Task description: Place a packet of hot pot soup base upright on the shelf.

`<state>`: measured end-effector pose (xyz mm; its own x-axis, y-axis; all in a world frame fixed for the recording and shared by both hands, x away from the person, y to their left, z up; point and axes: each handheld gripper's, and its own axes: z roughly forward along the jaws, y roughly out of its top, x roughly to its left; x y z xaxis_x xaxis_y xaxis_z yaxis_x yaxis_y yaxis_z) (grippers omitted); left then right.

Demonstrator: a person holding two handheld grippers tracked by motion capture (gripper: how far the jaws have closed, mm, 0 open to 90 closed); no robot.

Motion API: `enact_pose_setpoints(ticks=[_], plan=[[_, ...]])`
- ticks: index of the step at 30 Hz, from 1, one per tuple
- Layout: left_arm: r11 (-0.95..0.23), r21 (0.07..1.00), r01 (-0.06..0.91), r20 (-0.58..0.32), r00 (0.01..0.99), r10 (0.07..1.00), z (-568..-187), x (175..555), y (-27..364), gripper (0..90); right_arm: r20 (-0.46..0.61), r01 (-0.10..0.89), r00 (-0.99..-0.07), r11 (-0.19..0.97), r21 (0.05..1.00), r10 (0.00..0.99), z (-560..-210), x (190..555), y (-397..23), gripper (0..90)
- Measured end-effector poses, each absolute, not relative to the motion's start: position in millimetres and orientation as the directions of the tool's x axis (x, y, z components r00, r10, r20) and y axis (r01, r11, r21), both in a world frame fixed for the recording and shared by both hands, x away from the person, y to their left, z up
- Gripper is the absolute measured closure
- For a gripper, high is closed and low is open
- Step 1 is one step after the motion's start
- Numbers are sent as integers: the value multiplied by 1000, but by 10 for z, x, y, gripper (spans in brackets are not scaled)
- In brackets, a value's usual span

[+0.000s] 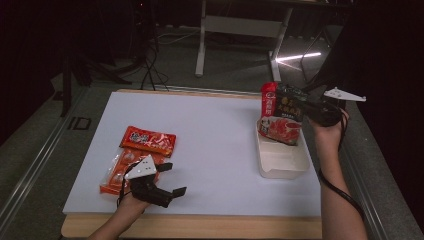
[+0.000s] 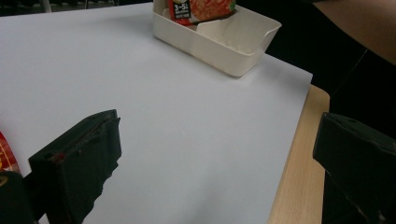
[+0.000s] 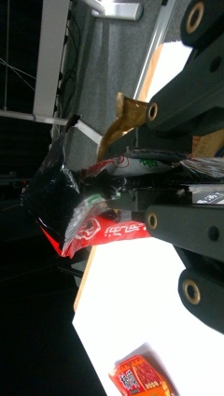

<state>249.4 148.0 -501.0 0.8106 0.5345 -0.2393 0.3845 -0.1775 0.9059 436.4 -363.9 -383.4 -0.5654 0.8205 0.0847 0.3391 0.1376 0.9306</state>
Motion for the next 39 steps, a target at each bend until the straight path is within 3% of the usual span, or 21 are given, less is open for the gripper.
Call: enact_pose_setpoints(ticks=[30,33,39], plan=[[-165,909,383,-241,805,541,-5023,2502,1513,16,169,361,-579,65,930,798,-4308,4208,-3763,756],[-169,909,380,-237,808,540,-5025,2500,1505,17,156,357,-576,76,931,802,-4309,4185,-3774,705],[-182,916,358,-212,817,537,-5011,2498,1510,17,148,368,-555,82,926,819,-4159,4098,-3761,469]])
